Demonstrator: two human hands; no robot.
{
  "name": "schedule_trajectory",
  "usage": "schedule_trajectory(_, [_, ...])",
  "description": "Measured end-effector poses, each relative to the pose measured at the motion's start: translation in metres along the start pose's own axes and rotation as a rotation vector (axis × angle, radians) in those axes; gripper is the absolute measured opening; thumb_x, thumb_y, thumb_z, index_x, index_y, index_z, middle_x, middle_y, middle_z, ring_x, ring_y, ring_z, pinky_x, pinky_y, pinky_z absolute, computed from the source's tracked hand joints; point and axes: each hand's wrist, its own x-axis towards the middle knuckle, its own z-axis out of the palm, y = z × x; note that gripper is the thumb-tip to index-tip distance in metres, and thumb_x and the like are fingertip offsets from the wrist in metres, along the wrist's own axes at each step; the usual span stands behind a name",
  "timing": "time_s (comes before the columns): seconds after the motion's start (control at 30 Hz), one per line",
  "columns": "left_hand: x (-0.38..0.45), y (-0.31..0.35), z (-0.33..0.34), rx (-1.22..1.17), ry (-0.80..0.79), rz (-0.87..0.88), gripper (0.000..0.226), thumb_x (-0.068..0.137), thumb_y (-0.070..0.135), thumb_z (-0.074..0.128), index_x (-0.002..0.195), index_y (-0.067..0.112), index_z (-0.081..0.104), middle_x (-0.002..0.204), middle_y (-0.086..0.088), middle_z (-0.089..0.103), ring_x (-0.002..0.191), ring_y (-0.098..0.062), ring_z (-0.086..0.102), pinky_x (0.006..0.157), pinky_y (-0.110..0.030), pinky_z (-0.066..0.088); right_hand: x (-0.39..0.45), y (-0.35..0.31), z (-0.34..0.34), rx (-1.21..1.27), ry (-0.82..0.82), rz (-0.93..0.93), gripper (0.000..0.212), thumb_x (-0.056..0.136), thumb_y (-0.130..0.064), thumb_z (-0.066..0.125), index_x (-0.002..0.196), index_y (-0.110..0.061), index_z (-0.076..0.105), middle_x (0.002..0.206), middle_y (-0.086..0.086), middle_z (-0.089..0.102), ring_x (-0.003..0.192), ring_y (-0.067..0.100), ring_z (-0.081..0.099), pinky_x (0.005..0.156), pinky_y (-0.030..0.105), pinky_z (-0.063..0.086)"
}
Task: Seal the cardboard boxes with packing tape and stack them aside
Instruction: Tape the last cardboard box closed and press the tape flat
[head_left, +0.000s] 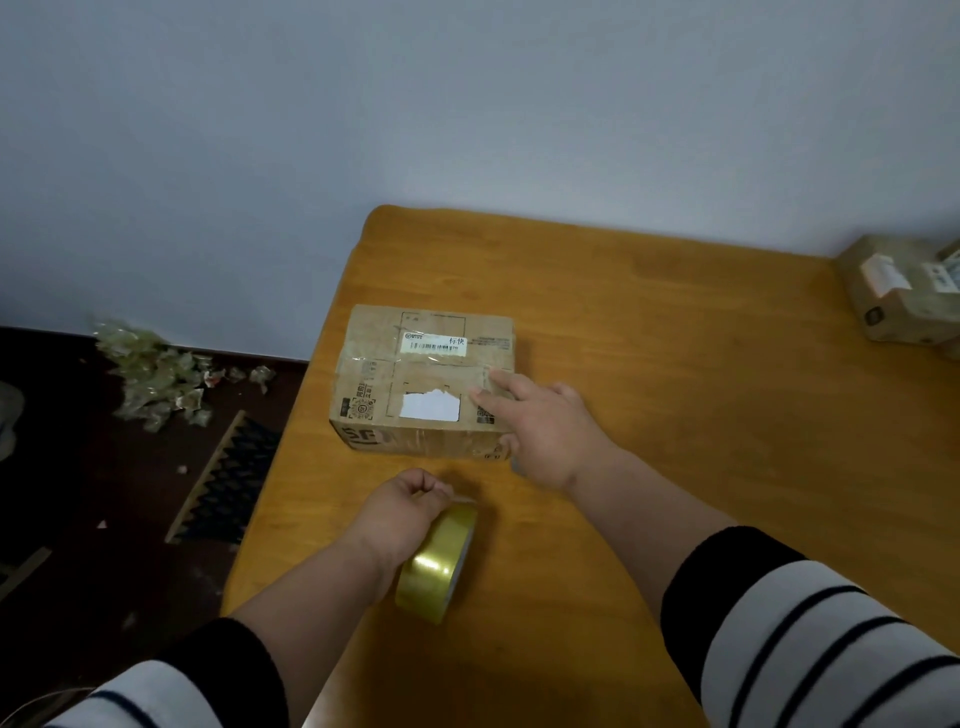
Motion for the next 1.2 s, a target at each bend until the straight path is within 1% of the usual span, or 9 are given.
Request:
schedule_trajectory(0.17, [-0.002, 0.004, -0.004, -0.064, -0.022, 0.035, 0.018, 0.098, 0.03, 0.058, 0.085, 0.018, 0.061, 0.078, -0.004, 0.064, 0.072, -0.02, 0.056, 0.067, -0.029, 0.044, -0.014, -0.006, -0.01, 0.076, 0.13, 0.07, 0.069, 0.088, -0.038, 0.061, 0.15, -0.037, 0.031, 0.16, -0.006, 0.021, 0.139, 0.02, 0.033, 0.11, 0.043, 0.02])
schedule_trajectory(0.27, [0.0, 0.006, -0.004, -0.11, -0.005, 0.043, 0.02, 0.099, 0.029, 0.056, 0.081, 0.02, 0.059, 0.076, -0.002, 0.062, 0.072, -0.02, 0.054, 0.068, -0.032, 0.042, -0.023, -0.015, -0.011, 0.247, 0.367, 0.212, 0.028, 0.084, -0.033, 0.06, 0.109, -0.024, 0.062, 0.111, -0.003, 0.057, 0.102, 0.02, 0.056, 0.09, 0.037, 0.043])
schedule_trajectory(0.37, [0.0, 0.01, -0.004, -0.144, 0.022, 0.031, 0.018, 0.099, 0.029, 0.055, 0.083, 0.021, 0.059, 0.074, 0.0, 0.062, 0.068, -0.018, 0.053, 0.064, -0.029, 0.043, -0.024, -0.033, -0.012, 0.428, 0.061, 0.322, 0.03, 0.091, -0.045, 0.052, 0.074, -0.02, 0.056, 0.073, -0.004, 0.063, 0.07, 0.019, 0.06, 0.061, 0.033, 0.049])
schedule_trajectory(0.5, [-0.002, 0.014, -0.007, -0.156, 0.026, 0.035, 0.015, 0.1, 0.03, 0.052, 0.09, 0.021, 0.06, 0.08, -0.003, 0.065, 0.073, -0.02, 0.055, 0.062, -0.031, 0.043, -0.028, -0.055, -0.008, 0.872, -0.447, 0.413, 0.048, 0.092, -0.063, 0.049, 0.124, -0.028, 0.05, 0.096, -0.001, 0.069, 0.078, 0.014, 0.071, 0.073, 0.03, 0.055])
schedule_trajectory(0.63, [-0.006, 0.014, -0.013, -0.116, 0.013, 0.052, 0.017, 0.1, 0.032, 0.05, 0.089, 0.022, 0.057, 0.074, -0.001, 0.062, 0.064, -0.016, 0.052, 0.051, -0.025, 0.04, -0.027, -0.068, 0.0, 1.246, -0.395, 0.501, 0.023, 0.097, -0.036, 0.059, 0.118, -0.025, 0.058, 0.114, 0.007, 0.069, 0.101, 0.027, 0.069, 0.092, 0.044, 0.056])
schedule_trajectory(0.73, [-0.009, 0.015, -0.016, -0.094, 0.005, 0.077, 0.018, 0.1, 0.032, 0.05, 0.086, 0.024, 0.057, 0.074, 0.001, 0.06, 0.064, -0.015, 0.049, 0.051, -0.024, 0.038, -0.022, -0.071, -0.002, 1.438, -0.35, 0.63, 0.008, 0.099, -0.02, 0.057, 0.105, -0.016, 0.059, 0.101, 0.013, 0.073, 0.086, 0.028, 0.073, 0.077, 0.041, 0.06])
schedule_trajectory(0.83, [-0.011, 0.017, -0.019, -0.102, -0.007, 0.085, 0.02, 0.1, 0.032, 0.049, 0.083, 0.026, 0.057, 0.077, -0.001, 0.058, 0.069, -0.018, 0.046, 0.055, -0.026, 0.035, -0.022, -0.071, -0.009, 1.454, -0.331, 0.668, 0.004, 0.097, -0.012, 0.057, 0.101, -0.012, 0.056, 0.078, 0.009, 0.075, 0.068, 0.022, 0.073, 0.059, 0.033, 0.057])
schedule_trajectory(1.03, [-0.014, 0.015, -0.02, -0.083, -0.002, 0.073, 0.019, 0.1, 0.034, 0.048, 0.084, 0.027, 0.057, 0.072, 0.003, 0.055, 0.061, -0.014, 0.044, 0.046, -0.022, 0.033, -0.019, -0.075, -0.01, 1.285, -0.291, 0.651, 0.007, 0.097, -0.014, 0.057, 0.091, -0.017, 0.059, 0.085, 0.009, 0.071, 0.069, 0.023, 0.07, 0.061, 0.033, 0.056])
schedule_trajectory(1.2, [-0.01, 0.014, -0.025, 0.308, 0.136, 0.19, 0.014, 0.1, 0.037, 0.047, 0.114, 0.038, 0.052, 0.074, 0.001, 0.06, 0.058, -0.016, 0.055, 0.049, -0.032, 0.052, -0.016, -0.084, -0.013, 1.112, -0.285, 0.597, 0.012, 0.099, -0.017, 0.053, 0.088, -0.02, 0.056, 0.08, 0.005, 0.062, 0.058, 0.017, 0.065, 0.066, 0.031, 0.055])
